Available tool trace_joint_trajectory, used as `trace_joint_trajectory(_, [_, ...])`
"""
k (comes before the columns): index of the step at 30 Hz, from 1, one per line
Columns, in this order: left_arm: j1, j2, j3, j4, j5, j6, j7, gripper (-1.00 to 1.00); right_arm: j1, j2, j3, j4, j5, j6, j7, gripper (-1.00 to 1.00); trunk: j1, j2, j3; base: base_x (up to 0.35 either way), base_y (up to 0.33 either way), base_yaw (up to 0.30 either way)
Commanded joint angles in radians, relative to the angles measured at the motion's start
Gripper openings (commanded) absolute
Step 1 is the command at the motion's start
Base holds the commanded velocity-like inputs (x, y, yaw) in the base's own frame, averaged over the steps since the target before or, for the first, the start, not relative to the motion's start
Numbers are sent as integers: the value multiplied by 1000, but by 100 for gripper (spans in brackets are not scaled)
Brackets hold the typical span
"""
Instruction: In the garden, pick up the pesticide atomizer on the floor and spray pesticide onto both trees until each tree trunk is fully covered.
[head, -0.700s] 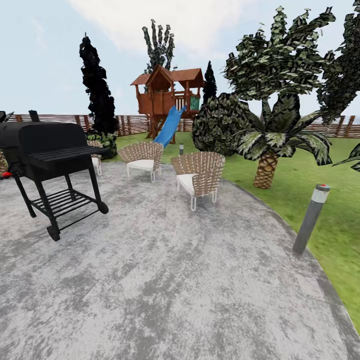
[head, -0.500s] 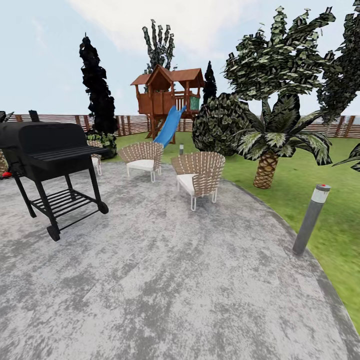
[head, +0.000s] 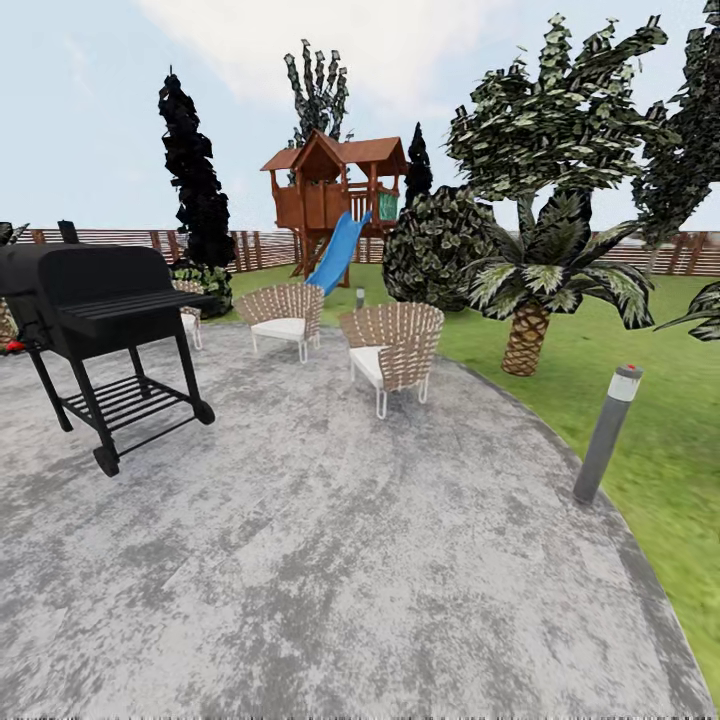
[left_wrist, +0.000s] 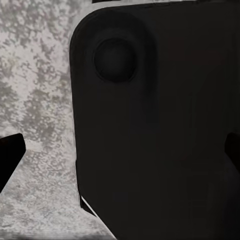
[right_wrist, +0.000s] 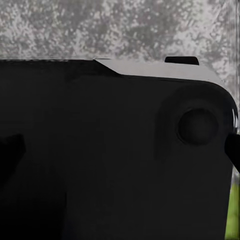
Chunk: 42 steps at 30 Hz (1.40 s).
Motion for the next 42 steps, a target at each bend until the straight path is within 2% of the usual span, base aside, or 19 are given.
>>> trace_joint_trajectory(1, [0, 0, 0, -1, 1, -7, 1, 100, 0, 0, 0, 0, 0, -4, 1, 100, 0, 0, -1, -228, -200, -68])
trace_joint_trajectory(13, [-4, 2, 2, -1, 9, -74, 4, 100, 0, 0, 0, -1, 0, -4, 1, 100, 0, 0, -1, -185, -220, -233])
trace_joint_trajectory(14, [-4, 2, 2, -1, 9, -112, 4, 100, 0, 0, 0, -1, 0, -4, 1, 100, 0, 0, -1, -107, -254, -265])
trace_joint_trajectory(42, [-4, 0, 4, -2, 9, -113, 5, 100, 0, 0, 0, -1, 0, -4, 1, 100, 0, 0, -1, -82, -263, -265])
